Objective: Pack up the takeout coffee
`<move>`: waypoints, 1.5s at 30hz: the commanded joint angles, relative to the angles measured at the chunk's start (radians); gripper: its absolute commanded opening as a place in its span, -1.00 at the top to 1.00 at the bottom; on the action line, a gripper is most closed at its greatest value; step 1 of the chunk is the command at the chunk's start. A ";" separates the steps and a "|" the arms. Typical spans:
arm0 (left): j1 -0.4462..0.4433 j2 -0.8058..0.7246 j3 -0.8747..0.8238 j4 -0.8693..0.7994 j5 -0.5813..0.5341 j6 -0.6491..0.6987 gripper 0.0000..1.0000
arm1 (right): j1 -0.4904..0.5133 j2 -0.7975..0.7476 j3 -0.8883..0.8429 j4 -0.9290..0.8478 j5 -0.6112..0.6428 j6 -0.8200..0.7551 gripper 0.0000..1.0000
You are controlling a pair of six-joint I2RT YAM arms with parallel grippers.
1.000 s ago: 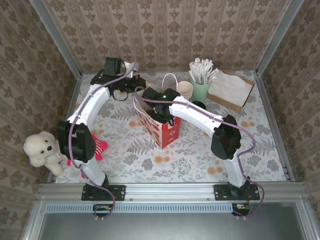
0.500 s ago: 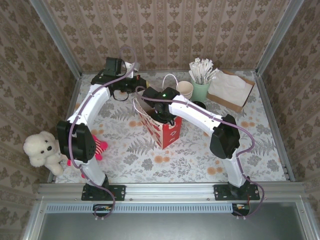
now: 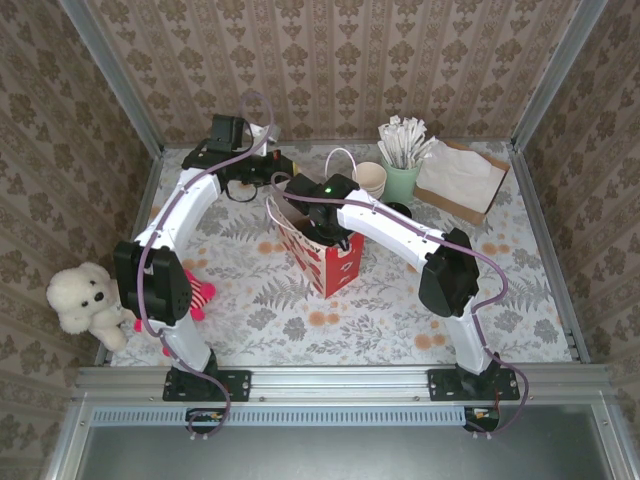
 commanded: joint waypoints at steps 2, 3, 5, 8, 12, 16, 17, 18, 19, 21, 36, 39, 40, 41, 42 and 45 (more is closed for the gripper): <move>-0.003 0.009 0.039 -0.027 0.014 0.003 1.00 | -0.007 0.035 0.012 -0.064 -0.033 0.022 0.00; -0.003 0.010 0.039 -0.026 0.014 0.002 1.00 | -0.007 0.037 0.016 -0.067 -0.033 0.020 0.00; -0.002 0.013 0.047 -0.029 0.012 -0.003 1.00 | -0.007 0.038 0.026 -0.077 -0.039 0.019 0.00; -0.004 0.016 0.055 -0.032 0.012 -0.010 1.00 | -0.007 0.040 0.046 -0.098 -0.052 0.013 0.00; -0.004 0.015 0.054 -0.034 0.008 -0.014 1.00 | -0.007 0.042 0.071 -0.132 -0.051 0.012 0.00; -0.003 0.012 0.050 -0.035 0.008 -0.011 1.00 | -0.016 0.046 0.062 -0.116 -0.075 0.023 0.00; -0.002 0.011 0.046 -0.034 0.006 -0.010 1.00 | -0.016 0.055 0.065 -0.117 -0.077 0.021 0.00; -0.002 0.008 0.042 -0.032 0.003 -0.010 1.00 | -0.018 0.061 0.069 -0.117 -0.076 0.019 0.00; -0.002 0.005 0.035 -0.026 0.003 -0.010 1.00 | -0.018 0.069 0.073 -0.117 -0.077 0.013 0.00; 0.000 0.004 0.028 -0.020 0.005 -0.011 1.00 | -0.020 0.075 0.075 -0.108 -0.079 0.006 0.01; 0.002 0.012 0.030 -0.009 0.026 -0.017 1.00 | -0.028 0.079 0.020 -0.059 -0.108 0.003 0.02; 0.001 0.014 0.029 -0.009 0.025 -0.019 1.00 | -0.028 0.074 0.015 -0.056 -0.109 0.001 0.02; 0.002 0.014 0.028 -0.009 0.026 -0.021 1.00 | -0.027 0.073 0.015 -0.055 -0.109 0.000 0.02; 0.002 0.014 0.029 -0.010 0.025 -0.021 1.00 | -0.028 0.071 0.014 -0.055 -0.108 0.003 0.02; 0.002 0.015 0.030 -0.011 0.025 -0.021 1.00 | -0.027 0.072 0.013 -0.053 -0.109 0.003 0.02; 0.001 0.017 0.034 -0.012 0.026 -0.020 1.00 | -0.028 0.074 0.013 -0.050 -0.108 0.005 0.02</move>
